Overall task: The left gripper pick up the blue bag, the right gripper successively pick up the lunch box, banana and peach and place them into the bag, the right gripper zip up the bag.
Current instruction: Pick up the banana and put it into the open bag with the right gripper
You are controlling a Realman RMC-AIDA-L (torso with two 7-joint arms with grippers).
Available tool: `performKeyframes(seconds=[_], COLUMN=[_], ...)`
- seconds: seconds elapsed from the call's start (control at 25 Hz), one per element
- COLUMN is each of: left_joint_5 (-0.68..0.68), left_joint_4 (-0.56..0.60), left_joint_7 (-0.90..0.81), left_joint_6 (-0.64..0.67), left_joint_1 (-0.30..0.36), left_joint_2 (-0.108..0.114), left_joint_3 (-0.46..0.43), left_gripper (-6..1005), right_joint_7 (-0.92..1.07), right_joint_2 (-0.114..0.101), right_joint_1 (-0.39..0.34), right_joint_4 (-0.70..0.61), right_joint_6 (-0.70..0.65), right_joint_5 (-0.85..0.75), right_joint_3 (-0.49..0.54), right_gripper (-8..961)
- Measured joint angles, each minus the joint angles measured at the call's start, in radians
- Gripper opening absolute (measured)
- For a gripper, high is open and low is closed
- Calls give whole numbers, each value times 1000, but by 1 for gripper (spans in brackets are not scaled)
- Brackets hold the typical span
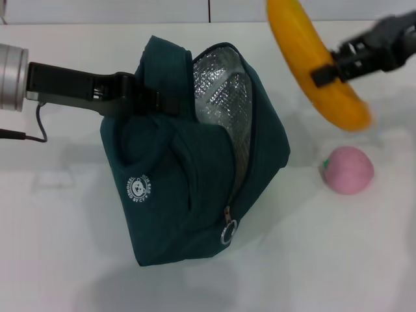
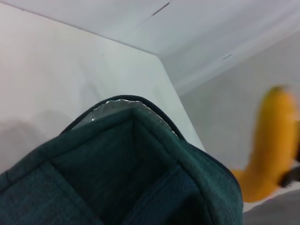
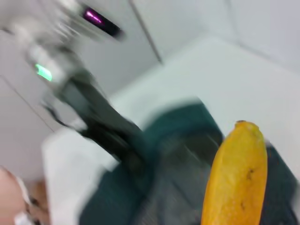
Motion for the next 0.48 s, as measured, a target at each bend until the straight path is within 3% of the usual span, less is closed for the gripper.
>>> performKeyframes(seconds=[0.16,0.24,0.28,0.32,0.48], left_joint_5=[-2,-2,-2,-2,-3], left_joint_4=[0,0,0,0,0], left_joint_7=[0,0,0,0,-3], left_joint_6=[1,1,1,1,2], left_joint_1=[1,2,3,5,8], left_joint_2=[-1,-2,-3,-3,-4], left_joint_3=[-1,-1,-1,-1,-2], left_gripper=[36,36,36,36,36], right_joint_7=[-61,-119,-182,-182,-314], right_joint_2=[19,39,65,65,106], right_joint_1=[-19,-30,-36,-36,-44], right_joint_4=[10,36,60,60,136], right_joint_6=[36,67,89,89,127], right_joint_5=[192,283,342,342,421], right_joint_3=[1,1,-1,-1,-11], right_gripper=[424,424,424,424,425])
